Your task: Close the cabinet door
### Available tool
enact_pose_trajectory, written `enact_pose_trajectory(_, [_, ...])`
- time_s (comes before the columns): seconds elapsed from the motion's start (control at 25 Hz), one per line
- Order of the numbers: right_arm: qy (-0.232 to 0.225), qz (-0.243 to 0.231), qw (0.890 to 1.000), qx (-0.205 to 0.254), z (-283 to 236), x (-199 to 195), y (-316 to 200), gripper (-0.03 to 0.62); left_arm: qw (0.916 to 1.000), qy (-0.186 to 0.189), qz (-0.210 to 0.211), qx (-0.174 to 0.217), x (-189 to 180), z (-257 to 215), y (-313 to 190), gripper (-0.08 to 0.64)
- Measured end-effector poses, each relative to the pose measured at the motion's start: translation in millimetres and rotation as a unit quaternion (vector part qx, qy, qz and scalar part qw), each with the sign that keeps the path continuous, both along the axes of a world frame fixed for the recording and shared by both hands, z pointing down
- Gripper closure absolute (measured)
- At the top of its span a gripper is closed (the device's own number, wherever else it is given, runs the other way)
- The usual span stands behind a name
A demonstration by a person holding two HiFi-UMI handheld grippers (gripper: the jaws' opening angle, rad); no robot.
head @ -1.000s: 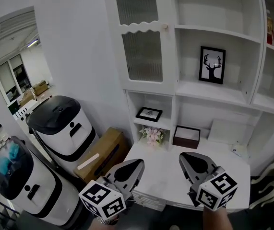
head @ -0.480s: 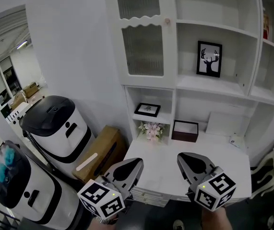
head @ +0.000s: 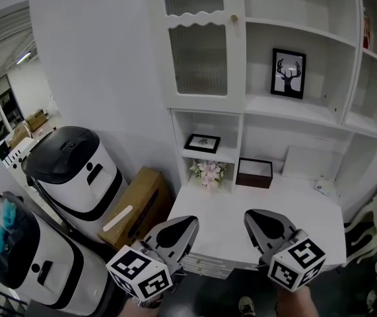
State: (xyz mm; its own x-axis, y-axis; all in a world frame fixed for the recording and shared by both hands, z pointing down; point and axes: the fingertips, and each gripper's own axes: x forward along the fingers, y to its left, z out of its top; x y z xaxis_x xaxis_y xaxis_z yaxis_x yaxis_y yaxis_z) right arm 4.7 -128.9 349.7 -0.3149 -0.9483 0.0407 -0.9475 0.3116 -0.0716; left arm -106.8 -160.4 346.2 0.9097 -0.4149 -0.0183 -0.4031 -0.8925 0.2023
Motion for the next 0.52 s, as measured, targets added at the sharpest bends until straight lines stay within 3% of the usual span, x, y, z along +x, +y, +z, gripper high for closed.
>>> enact_pose_trajectory(0.52, [0.007,-0.003,1.000,0.004,-5,-15,15,0.588,1.0000,0.007,-0.003,0.004,-16,-5,15,0.555])
